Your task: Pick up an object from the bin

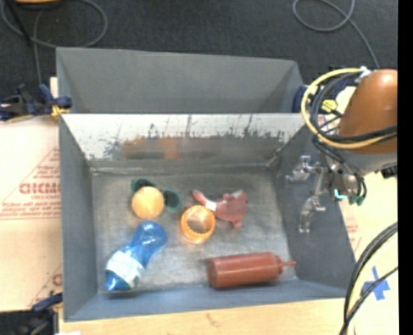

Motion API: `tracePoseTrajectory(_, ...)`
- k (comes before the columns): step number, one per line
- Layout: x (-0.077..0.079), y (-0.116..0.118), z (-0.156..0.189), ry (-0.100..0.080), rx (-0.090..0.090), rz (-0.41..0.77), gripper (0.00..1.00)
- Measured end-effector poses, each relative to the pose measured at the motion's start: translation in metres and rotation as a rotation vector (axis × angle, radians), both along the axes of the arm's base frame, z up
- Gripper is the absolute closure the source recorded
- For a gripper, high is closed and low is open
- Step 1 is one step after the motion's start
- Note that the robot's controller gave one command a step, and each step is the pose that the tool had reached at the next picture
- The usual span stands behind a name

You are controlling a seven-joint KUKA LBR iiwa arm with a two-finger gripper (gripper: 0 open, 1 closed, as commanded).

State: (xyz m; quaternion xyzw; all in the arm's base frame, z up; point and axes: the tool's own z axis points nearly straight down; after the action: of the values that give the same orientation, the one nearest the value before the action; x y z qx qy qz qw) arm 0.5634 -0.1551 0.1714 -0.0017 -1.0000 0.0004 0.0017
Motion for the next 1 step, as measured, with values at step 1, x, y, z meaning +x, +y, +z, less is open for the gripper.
tracePoseTrajectory(1, 0.0019, 0.0004, 0.0045, -0.008, -0.002, 0.003, 0.00)
